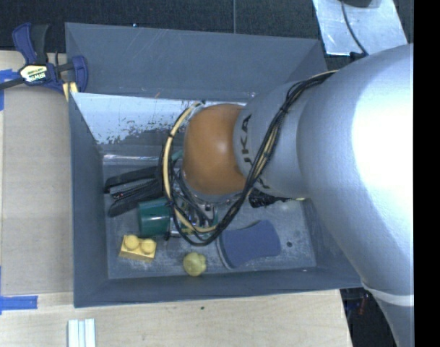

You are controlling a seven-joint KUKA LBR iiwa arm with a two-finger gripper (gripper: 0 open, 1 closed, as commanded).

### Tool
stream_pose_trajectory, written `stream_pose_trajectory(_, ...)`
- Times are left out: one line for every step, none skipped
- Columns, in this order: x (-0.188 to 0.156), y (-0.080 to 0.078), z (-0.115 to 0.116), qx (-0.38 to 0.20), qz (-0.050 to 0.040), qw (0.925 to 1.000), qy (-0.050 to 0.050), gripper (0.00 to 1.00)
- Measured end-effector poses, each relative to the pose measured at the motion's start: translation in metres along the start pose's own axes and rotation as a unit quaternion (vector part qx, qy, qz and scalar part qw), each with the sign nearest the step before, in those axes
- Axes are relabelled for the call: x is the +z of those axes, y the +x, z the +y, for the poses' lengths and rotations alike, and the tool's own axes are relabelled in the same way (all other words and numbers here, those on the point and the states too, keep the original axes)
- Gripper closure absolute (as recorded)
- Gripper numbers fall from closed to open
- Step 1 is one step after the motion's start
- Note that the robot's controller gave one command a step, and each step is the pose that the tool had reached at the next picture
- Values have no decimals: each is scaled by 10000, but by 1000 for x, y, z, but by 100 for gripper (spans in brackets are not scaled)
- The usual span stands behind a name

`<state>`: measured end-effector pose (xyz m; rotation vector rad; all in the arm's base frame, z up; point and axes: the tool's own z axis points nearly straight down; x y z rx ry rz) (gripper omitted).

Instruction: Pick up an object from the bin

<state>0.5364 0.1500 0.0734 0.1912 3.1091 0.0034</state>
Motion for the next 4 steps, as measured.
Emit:
stream_pose_trajectory(1,23,9,1379,75,9904,13,100)
stream_pose_trajectory(1,23,9,1380,75,9904,12,100)
stream_pose_trajectory(-41,25,8,1380,119,9904,39,100)
stream_pose_trajectory(-87,23,8,1377,123,9904,41,100)
